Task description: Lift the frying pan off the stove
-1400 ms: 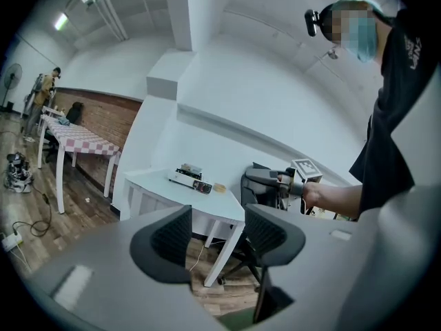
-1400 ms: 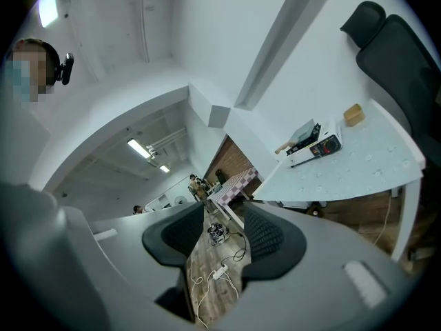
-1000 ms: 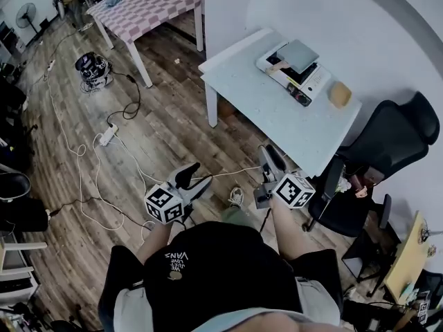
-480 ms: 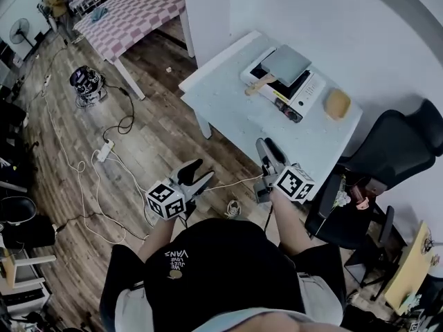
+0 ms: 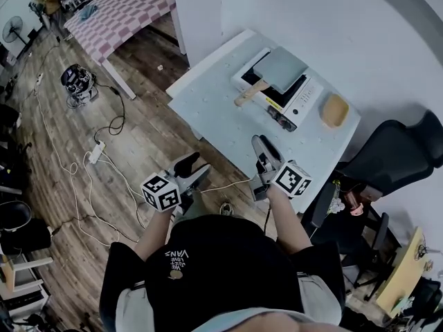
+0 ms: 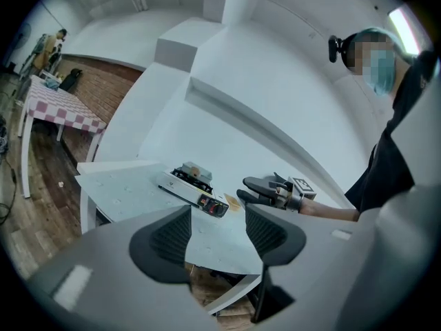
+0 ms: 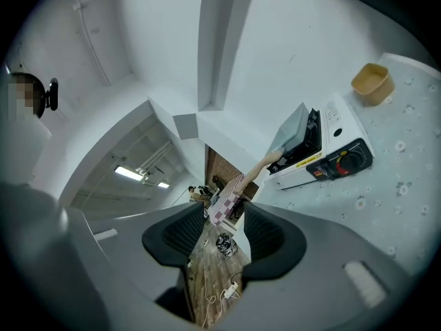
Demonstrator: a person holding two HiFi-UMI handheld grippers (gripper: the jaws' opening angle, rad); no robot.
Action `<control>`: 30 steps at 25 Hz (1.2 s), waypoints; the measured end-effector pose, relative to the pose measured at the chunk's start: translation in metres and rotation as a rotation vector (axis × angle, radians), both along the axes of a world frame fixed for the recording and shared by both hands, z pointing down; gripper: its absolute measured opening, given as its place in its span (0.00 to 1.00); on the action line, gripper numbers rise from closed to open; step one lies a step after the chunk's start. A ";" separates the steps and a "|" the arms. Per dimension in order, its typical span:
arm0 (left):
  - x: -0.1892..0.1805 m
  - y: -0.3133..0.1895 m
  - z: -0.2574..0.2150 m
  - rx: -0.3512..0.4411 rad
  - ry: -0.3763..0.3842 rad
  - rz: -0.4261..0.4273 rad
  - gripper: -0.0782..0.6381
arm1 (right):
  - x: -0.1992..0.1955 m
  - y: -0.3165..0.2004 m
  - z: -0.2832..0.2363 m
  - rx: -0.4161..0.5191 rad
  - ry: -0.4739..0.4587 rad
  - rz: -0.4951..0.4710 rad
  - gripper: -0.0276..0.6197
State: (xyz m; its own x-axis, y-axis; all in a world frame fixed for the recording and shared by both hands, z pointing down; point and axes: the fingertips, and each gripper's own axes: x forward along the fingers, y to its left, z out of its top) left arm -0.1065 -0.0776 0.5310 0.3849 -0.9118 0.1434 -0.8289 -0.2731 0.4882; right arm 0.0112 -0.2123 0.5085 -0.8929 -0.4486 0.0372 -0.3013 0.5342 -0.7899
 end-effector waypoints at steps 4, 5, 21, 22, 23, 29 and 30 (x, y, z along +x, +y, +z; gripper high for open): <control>-0.015 -0.029 0.001 0.008 0.044 0.042 0.44 | -0.008 -0.018 0.006 -0.024 -0.018 0.033 0.31; -0.018 -0.037 0.002 0.009 0.055 0.064 0.44 | -0.011 -0.022 0.006 -0.029 -0.024 0.043 0.31; -0.017 -0.171 0.008 -0.106 0.150 0.507 0.49 | -0.049 -0.104 0.008 -0.092 -0.107 0.212 0.31; -0.017 -0.177 0.009 -0.115 0.150 0.527 0.49 | -0.052 -0.109 0.011 -0.102 -0.102 0.211 0.31; -0.017 -0.183 0.009 -0.125 0.152 0.546 0.49 | -0.054 -0.114 0.011 -0.097 -0.100 0.203 0.31; -0.012 -0.205 0.011 -0.173 0.192 0.637 0.49 | -0.048 -0.134 0.039 -0.289 -0.130 0.299 0.31; -0.012 -0.208 0.011 -0.182 0.201 0.649 0.49 | -0.044 -0.136 0.048 -0.338 -0.092 0.333 0.31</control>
State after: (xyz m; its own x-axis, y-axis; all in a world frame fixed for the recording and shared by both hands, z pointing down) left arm -0.1181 -0.2853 0.5425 0.8780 -0.4574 0.1409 -0.4150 -0.5812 0.6999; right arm -0.0324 -0.3480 0.5563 -0.7094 -0.6869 0.1579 -0.3329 0.1291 -0.9341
